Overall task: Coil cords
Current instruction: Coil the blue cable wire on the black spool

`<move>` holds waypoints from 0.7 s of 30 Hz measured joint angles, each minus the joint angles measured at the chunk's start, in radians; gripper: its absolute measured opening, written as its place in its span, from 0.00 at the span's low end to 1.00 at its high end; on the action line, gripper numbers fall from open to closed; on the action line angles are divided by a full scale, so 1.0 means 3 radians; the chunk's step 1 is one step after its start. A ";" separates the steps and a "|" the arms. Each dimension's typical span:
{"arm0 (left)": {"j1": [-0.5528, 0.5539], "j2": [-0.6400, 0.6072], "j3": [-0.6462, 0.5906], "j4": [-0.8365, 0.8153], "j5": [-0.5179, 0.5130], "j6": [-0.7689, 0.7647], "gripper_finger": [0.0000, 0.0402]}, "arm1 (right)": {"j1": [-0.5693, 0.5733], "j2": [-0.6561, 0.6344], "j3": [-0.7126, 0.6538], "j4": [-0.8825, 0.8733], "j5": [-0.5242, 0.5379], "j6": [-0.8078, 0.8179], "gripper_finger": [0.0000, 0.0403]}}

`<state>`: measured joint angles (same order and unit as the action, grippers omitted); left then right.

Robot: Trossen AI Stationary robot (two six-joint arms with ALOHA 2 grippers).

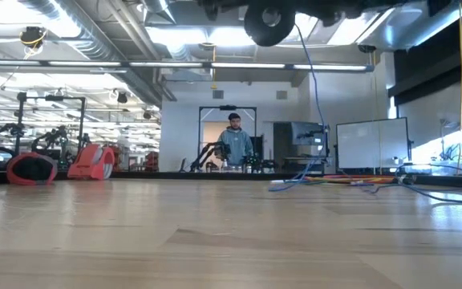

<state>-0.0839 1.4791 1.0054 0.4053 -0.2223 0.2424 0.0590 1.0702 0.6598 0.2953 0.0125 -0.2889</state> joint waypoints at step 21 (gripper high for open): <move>0.0001 0.0017 0.0000 0.0005 0.0012 0.0012 0.00 | -0.0004 0.0241 0.0001 0.0154 0.0161 -0.0220 0.03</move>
<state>-0.0837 1.4841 1.0054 0.4069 -0.2188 0.2462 0.0578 1.1425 0.6601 0.3415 0.0609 -0.3550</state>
